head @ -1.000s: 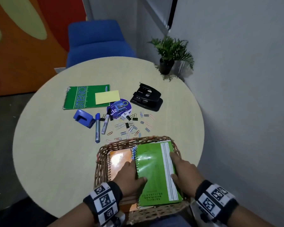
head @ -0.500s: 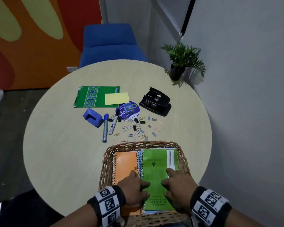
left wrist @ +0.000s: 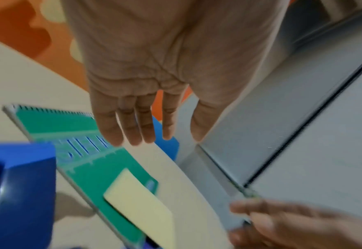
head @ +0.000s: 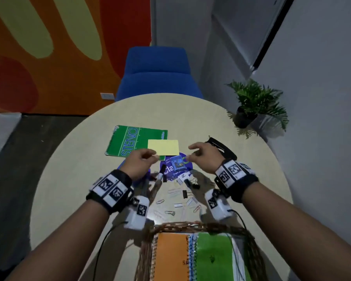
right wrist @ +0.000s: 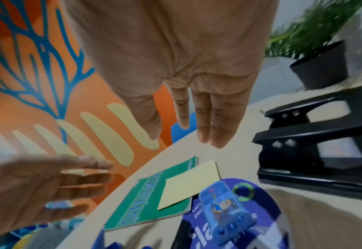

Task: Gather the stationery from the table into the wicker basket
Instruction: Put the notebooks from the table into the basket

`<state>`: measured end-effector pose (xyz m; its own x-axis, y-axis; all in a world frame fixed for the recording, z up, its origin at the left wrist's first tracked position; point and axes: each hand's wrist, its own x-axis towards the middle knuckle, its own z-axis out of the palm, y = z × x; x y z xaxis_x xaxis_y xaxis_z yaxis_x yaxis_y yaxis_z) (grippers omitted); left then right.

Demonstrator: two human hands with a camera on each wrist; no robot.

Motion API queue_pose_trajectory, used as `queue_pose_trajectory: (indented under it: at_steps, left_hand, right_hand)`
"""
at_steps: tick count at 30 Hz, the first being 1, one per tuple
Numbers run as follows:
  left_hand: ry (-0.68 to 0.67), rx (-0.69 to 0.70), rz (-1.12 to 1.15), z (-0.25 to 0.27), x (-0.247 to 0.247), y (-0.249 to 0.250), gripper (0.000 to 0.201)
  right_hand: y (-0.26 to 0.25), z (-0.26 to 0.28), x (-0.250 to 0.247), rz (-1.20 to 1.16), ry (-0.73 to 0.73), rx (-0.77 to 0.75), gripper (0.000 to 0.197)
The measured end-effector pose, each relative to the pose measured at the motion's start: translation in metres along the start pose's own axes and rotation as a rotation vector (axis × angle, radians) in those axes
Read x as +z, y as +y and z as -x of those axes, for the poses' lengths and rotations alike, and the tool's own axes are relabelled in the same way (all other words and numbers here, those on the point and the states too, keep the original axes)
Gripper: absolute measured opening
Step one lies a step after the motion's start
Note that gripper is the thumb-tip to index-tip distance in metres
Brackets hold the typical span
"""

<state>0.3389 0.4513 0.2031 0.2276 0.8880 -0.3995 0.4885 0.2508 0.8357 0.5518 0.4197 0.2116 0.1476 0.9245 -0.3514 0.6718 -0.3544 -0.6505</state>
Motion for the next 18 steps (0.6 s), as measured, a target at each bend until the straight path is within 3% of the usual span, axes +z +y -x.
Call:
queue_pose_trajectory:
  at_steps: [3,6,9,11,14,18]
  left_hand:
    - [0.164,-0.068,-0.048,-0.067,-0.041,-0.010,0.037]
    - [0.303,-0.278,-0.228,-0.117,-0.089,-0.037,0.055]
    - [0.200,-0.413,-0.494,-0.144,-0.104,-0.061,0.067]
    - [0.152,-0.412,-0.604,-0.151,-0.098,-0.073,0.055]
    - [0.223,-0.411,-0.581,-0.161,-0.089,-0.094,0.045]
    - [0.285,-0.399,-0.353,-0.160,-0.087,-0.102,0.041]
  right_hand:
    - [-0.014,-0.058,0.021,0.033,-0.009,0.047,0.050]
    - [-0.029,-0.103,0.040,0.132,-0.039,0.046,0.053]
    - [-0.045,-0.145,0.055,0.245,-0.058,-0.029,0.055]
    - [-0.052,-0.171,0.064,0.295,-0.056,-0.061,0.056]
    - [-0.055,-0.202,0.076,0.313,-0.093,-0.032,0.062]
    - [-0.045,-0.215,0.087,0.321,-0.107,-0.015,0.062]
